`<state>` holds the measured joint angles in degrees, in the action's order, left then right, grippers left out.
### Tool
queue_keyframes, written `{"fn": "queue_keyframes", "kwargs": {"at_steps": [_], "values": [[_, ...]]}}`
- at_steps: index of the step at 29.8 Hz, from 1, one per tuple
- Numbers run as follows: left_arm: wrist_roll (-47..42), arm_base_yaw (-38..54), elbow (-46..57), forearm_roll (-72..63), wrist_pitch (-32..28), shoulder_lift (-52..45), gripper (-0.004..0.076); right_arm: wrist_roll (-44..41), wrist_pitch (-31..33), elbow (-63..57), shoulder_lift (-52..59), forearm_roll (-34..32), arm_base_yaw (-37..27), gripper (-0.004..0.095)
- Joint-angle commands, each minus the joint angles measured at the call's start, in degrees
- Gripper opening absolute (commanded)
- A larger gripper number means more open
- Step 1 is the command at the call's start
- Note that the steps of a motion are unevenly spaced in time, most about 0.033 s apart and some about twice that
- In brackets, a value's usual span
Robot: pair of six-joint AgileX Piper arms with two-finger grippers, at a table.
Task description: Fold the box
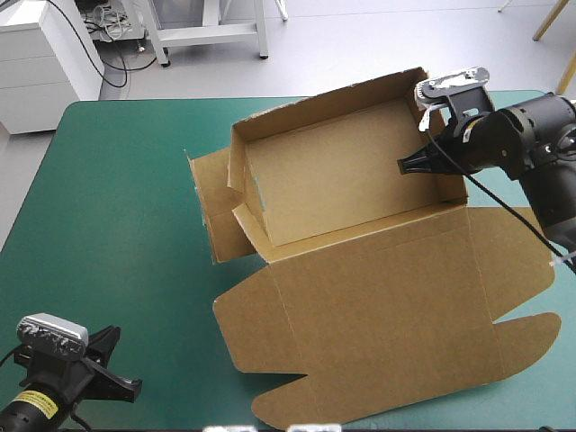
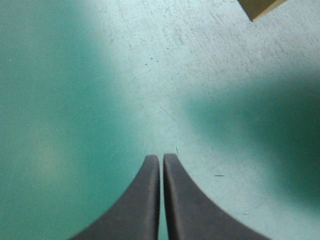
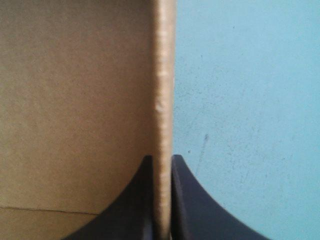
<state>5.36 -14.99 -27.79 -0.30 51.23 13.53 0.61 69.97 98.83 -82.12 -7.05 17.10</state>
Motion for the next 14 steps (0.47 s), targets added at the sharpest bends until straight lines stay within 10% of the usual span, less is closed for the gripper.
{"fn": "queue_keyframes", "kwargs": {"at_steps": [1, 7, 14], "values": [[1.06, 0.08, -1.28, -1.18, -3.87, 0.78, 0.0114, -0.61, -2.97, 1.7, 2.92, -0.38, -0.04, -0.0021], [3.23, 0.08, -1.28, -2.88, -5.3, 0.78, 0.0442, -0.61, -2.97, 1.11, 3.04, -0.14, -0.04, -0.0021], [1.71, 0.08, -1.28, -7.63, -7.46, 0.75, 0.0455, -0.61, -2.97, 1.11, 3.04, -0.14, -0.04, -0.0021]]}}
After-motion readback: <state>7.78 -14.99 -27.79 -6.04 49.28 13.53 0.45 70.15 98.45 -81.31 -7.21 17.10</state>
